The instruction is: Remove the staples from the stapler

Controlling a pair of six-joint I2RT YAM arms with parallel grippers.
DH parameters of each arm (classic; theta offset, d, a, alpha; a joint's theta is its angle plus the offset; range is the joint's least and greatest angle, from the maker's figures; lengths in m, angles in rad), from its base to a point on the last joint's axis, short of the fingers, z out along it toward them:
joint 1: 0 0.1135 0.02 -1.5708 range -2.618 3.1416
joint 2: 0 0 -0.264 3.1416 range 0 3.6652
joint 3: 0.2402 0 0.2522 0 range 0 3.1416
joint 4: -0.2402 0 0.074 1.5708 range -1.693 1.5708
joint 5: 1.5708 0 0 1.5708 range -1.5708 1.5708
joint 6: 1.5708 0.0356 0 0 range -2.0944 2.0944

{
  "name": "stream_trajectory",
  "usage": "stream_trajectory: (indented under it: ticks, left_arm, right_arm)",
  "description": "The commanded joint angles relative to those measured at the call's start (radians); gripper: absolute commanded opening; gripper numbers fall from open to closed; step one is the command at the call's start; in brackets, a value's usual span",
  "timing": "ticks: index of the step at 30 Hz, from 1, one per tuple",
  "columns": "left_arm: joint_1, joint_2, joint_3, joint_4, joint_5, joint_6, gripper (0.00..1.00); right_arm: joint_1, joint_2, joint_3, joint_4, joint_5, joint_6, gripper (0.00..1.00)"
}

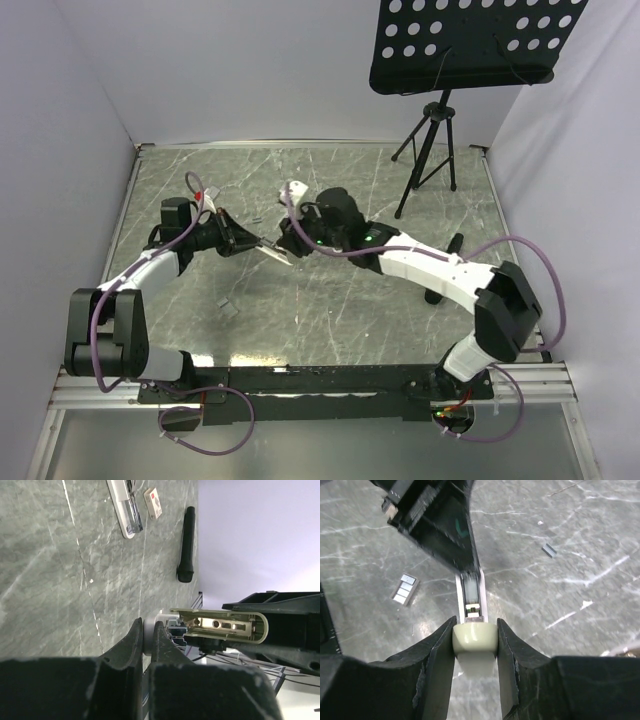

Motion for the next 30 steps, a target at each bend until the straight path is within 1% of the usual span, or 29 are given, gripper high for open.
stream_trajectory:
  ticks: [1,5,7,8,9,10,11,12,17,21,22,23,24,25,26,27,28,29,30]
  left_arm:
    - [0.022,-0.012,-0.005,0.026,-0.018,0.005,0.01]
    - [0.025,-0.021,0.004,-0.009,-0.019,0.026,0.01]
    - [0.03,-0.036,-0.003,0.01,-0.018,0.011,0.01]
    - [0.031,-0.042,-0.017,0.029,-0.01,-0.003,0.01]
    - [0.031,-0.047,-0.028,0.059,-0.001,-0.023,0.01]
    - [0.058,-0.051,-0.04,0.093,0.031,-0.077,0.01]
    - [0.069,-0.052,-0.063,0.165,0.043,-0.108,0.01]
    - [0.071,-0.053,-0.069,0.185,0.054,-0.13,0.01]
    - [0.071,-0.076,-0.071,0.198,0.066,-0.145,0.01]
    - [0.069,-0.093,-0.094,0.254,0.09,-0.179,0.01]
    - [0.069,-0.105,-0.088,0.218,0.08,-0.15,0.01]
    - [0.063,-0.111,-0.06,0.155,0.032,-0.108,0.01]
    - [0.057,-0.122,-0.046,0.05,0.002,-0.024,0.01]
    - [0.051,-0.125,-0.033,-0.003,-0.025,0.014,0.01]
    - [0.04,-0.127,-0.013,-0.034,-0.067,0.04,0.01]
    - [0.016,-0.128,-0.005,-0.073,-0.078,0.069,0.01]
    - [-0.01,-0.128,0.006,-0.08,-0.09,0.077,0.01]
    - [-0.019,-0.128,0.01,-0.08,-0.101,0.08,0.01]
    - [-0.03,-0.128,0.014,-0.107,-0.119,0.078,0.01]
  right_arm:
    - [-0.087,-0.074,-0.063,0.023,0.047,0.024,0.24]
    - [-0.109,-0.117,-0.124,0.025,0.031,0.039,0.24]
    - [-0.118,-0.14,-0.147,0.025,0.044,0.059,0.28]
    - [-0.126,-0.166,-0.176,0.02,0.054,0.069,0.31]
    - [-0.13,-0.182,-0.195,0.02,0.057,0.093,0.36]
    - [-0.136,-0.197,-0.213,0.023,0.051,0.099,0.4]
    - [-0.141,-0.221,-0.251,0.023,0.044,0.099,0.43]
    - [-0.152,-0.231,-0.268,0.017,0.041,0.145,0.47]
    - [-0.163,-0.258,-0.35,-0.007,0.077,0.205,0.5]
    - [-0.167,-0.248,-0.361,-0.019,0.079,0.237,0.51]
    - [-0.166,-0.249,-0.356,-0.029,0.064,0.24,0.51]
    - [-0.166,-0.257,-0.338,-0.045,0.05,0.24,0.52]
    - [-0.167,-0.266,-0.327,-0.053,0.033,0.237,0.54]
    - [-0.164,-0.287,-0.305,-0.052,-0.007,0.233,0.56]
    - [-0.164,-0.295,-0.292,-0.043,-0.039,0.218,0.62]
    - [-0.163,-0.295,-0.275,-0.039,-0.066,0.21,0.64]
    - [-0.152,-0.285,-0.231,-0.041,-0.088,0.204,0.66]
    - [-0.14,-0.272,-0.206,-0.044,-0.097,0.192,0.69]
    - [-0.129,-0.259,-0.18,-0.05,-0.091,0.182,0.7]
